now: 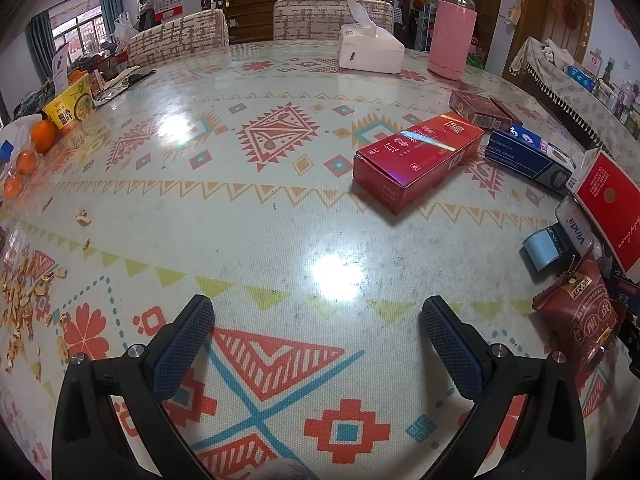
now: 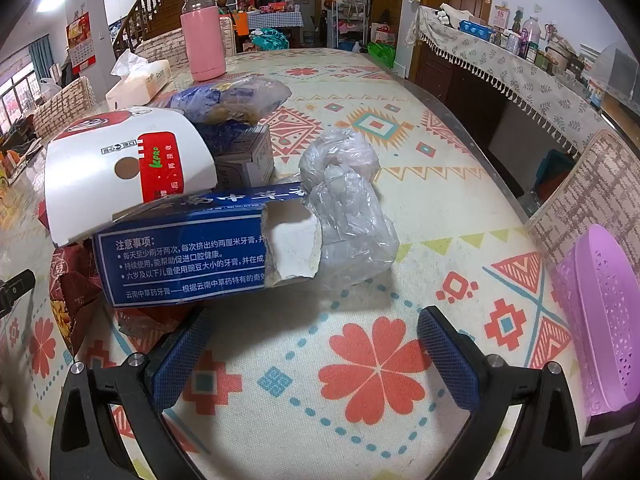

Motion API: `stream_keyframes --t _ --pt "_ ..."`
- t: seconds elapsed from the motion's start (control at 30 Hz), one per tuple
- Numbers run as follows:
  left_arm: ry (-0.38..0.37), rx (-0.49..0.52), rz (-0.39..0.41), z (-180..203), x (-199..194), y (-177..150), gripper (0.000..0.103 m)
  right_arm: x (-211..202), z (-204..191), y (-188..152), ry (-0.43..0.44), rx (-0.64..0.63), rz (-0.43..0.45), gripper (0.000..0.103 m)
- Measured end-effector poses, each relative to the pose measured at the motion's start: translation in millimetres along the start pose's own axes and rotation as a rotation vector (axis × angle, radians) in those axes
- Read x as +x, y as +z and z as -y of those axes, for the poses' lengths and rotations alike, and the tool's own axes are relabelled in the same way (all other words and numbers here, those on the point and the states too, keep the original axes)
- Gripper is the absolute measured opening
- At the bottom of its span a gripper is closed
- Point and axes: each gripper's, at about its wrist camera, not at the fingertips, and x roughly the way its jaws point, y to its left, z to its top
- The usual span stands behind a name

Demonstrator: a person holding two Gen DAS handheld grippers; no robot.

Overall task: Collect trash
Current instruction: 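Move both grippers toward the pile of boxes and snack bags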

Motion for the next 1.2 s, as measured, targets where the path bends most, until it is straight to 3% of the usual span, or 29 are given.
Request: stream_keyframes --t 0.27,0.43,0.7,0.9,1.0,1.2 --pt "0.01 -0.013 -0.012 0.5 0.1 0.8 0.103 -0.1 0.1 0.0 0.001 0.0 0.0 0.103" --pt "0.015 -0.021 -0.035 0.0 2.2 4.6 0.103 2.9 2.6 7.3 0.035 -0.03 -0.064 0.103" --pt "0.018 -0.019 -0.037 0.3 3.0 6.2 0.103 4.2 3.2 8.4 0.026 -0.039 -0.074 0.103" --pt "-0.01 0.001 -0.035 0.6 -1.7 1.1 0.103 -2.2 8.4 3.0 0.053 -0.022 -0.077 0.103" --pt "-0.007 0.009 -0.002 2.2 -15.0 -4.1 0.103 -22.0 10.9 -3.7 0.071 -0.008 -0.034 0.103" --pt "-0.008 0.031 0.138 8.7 -81.9 -15.7 0.103 -72.0 4.9 -26.3 0.056 -0.06 0.114 0.103"
